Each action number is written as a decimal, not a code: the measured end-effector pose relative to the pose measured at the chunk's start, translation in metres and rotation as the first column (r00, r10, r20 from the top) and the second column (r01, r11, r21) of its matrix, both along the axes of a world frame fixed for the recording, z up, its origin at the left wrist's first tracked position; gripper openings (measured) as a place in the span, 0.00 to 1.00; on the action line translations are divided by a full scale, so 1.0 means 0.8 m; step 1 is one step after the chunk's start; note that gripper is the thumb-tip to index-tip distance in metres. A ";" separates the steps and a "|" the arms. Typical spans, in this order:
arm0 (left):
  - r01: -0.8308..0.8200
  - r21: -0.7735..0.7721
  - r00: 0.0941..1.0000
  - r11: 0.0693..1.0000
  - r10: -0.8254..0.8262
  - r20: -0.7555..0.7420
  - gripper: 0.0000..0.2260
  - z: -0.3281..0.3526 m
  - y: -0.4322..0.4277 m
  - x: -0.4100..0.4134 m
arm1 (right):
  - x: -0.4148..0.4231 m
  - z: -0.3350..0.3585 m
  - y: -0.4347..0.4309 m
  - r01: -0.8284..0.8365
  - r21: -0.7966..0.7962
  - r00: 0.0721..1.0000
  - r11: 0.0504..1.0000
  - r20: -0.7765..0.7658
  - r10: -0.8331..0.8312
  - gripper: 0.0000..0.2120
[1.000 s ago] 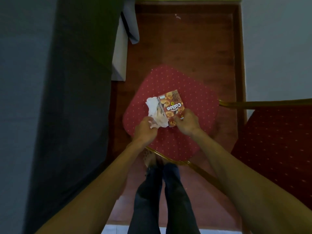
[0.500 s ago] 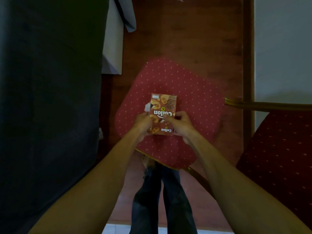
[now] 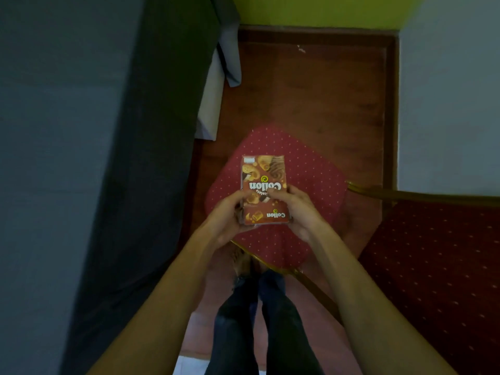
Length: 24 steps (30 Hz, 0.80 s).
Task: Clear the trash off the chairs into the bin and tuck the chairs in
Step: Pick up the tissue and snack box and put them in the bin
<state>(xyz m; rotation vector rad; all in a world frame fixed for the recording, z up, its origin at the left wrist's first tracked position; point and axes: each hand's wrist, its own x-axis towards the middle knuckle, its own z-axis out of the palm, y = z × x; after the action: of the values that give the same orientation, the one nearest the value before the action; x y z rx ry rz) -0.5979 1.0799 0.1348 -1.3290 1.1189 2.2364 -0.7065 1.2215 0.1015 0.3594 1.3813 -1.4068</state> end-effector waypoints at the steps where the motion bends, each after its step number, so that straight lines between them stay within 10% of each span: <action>1: -0.018 -0.011 1.000 1.000 0.018 0.001 0.16 0.019 -0.002 0.008 | 0.005 0.023 -0.003 -0.022 -0.007 1.000 1.000 -0.015 0.022 0.17; 16: -0.461 -0.349 0.886 0.816 0.441 -0.141 0.17 0.240 -0.029 0.247 | 0.179 0.239 -0.117 -0.476 -0.041 0.808 0.878 -0.415 0.418 0.28; 24: -0.682 -0.467 0.713 0.563 0.654 -0.253 0.11 0.277 -0.010 0.401 | 0.349 0.293 -0.159 -0.671 0.202 0.248 0.713 -0.846 0.473 0.25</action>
<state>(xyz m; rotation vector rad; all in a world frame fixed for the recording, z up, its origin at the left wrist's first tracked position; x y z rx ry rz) -0.2769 1.0716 0.3564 -2.2721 1.5212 2.5565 -0.4272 1.0942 0.3356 -1.1289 1.8398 -1.0270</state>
